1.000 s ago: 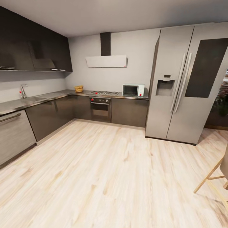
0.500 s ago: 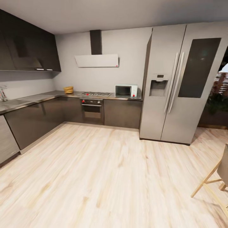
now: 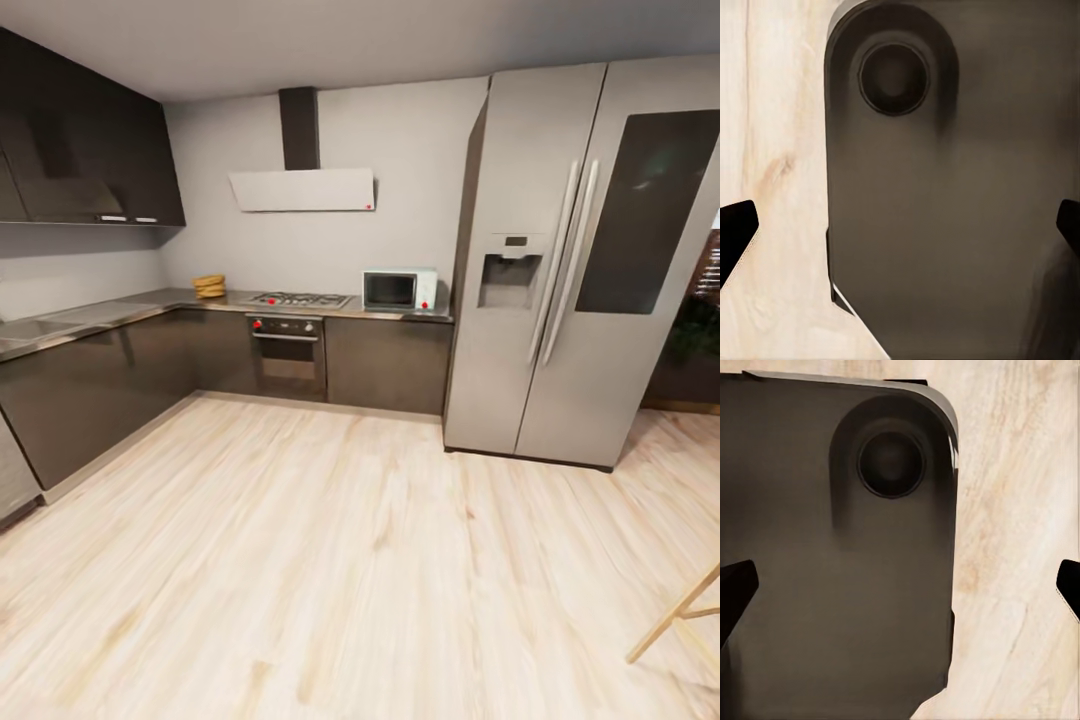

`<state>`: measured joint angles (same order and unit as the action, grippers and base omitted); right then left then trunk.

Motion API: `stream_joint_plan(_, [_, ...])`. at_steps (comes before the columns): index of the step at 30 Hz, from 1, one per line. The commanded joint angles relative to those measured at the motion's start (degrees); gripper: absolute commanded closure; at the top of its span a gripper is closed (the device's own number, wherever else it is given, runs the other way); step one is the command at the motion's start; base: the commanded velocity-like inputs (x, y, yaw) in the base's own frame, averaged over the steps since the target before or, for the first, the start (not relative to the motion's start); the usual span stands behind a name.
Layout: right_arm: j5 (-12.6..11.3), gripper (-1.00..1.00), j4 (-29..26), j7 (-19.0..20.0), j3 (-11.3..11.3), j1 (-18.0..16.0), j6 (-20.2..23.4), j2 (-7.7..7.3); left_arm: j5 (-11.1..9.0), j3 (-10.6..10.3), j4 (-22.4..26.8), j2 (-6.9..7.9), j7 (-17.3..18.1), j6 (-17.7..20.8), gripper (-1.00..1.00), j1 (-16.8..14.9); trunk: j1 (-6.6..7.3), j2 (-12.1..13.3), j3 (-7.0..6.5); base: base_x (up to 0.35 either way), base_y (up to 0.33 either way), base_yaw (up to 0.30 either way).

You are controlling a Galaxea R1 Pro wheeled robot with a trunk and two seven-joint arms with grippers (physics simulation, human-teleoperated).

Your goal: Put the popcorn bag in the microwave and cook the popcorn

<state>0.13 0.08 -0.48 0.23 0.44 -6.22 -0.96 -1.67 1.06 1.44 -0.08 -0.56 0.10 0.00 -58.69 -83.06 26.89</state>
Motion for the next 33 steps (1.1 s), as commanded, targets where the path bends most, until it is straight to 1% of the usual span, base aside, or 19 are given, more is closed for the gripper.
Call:
stream_joint_plan(1, [0.0, -1.0, 0.0, 0.0, 0.0, 0.0, -0.2, 0.0, -0.2, 0.1, 0.0, -0.01, -0.1, 0.0, -1.0, 0.0, -0.03, 0.0, 0.04, 0.322, 0.0, 0.0])
stream_joint_plan(33, [0.0, -1.0, 0.0, -0.1, 0.1, 0.0, -0.3, 0.0, -0.2, 0.1, 0.0, -0.01, -0.1, 0.1, -1.0, 0.0, -0.03, 0.0, 0.04, 0.323, 0.0, 0.0])
